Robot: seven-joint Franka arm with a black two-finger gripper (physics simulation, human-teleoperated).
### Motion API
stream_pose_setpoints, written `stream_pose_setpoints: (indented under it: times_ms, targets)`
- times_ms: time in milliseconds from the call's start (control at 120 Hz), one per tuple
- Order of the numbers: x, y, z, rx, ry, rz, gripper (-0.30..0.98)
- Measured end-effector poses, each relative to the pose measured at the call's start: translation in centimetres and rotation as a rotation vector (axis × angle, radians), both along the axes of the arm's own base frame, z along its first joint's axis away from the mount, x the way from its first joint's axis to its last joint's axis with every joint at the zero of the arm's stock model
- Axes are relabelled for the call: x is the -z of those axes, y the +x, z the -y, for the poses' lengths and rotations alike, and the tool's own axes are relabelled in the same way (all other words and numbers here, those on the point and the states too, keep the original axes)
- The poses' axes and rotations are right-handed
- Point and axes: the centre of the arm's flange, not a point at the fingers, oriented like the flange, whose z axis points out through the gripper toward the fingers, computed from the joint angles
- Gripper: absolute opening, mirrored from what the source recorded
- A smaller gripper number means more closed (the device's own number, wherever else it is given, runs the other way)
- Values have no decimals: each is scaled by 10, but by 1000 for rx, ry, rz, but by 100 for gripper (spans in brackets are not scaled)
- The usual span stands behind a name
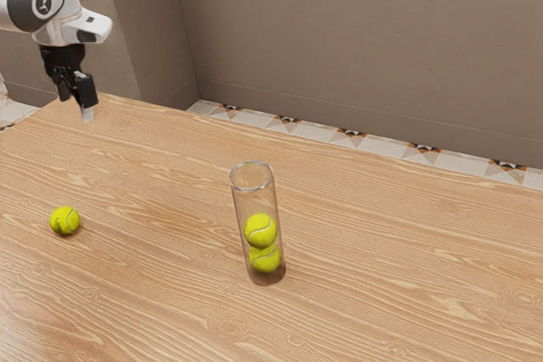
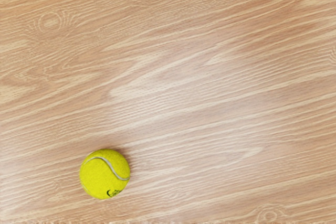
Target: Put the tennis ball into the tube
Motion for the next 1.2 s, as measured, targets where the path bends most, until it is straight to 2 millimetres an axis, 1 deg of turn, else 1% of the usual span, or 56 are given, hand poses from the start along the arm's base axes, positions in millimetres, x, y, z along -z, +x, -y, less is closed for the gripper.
stream_pose_setpoints:
  times_ms: [67,117,242,292,325,383,500,542,583,658,733,800,892,992,1092,1200]
  targets:
    - [2,-2,-5,-7,-2,-5,69]
    - [10,-3,-3,-4,-8,-28,69]
    - [62,1,10,24,-52,-140,69]
    - [77,4,14,33,-64,-170,69]
    - [84,4,13,31,-70,-185,69]
    - [102,-5,-1,3,-84,-224,69]
    - [132,-28,-50,-96,-121,-278,69]
    - [144,-31,-62,-117,-133,-289,69]
    - [158,-31,-66,-120,-139,-302,69]
    - [187,-23,-67,-106,-129,-318,69]
    - [209,-24,-85,-131,-127,-309,69]
    - [221,-27,-95,-148,-117,-294,69]
    - [247,-29,-114,-179,-124,-269,69]
    - [262,-29,-133,-214,-121,-230,69]
    - [281,-24,-141,-232,-134,-200,69]
    - [290,-18,-153,-254,-141,-161,69]
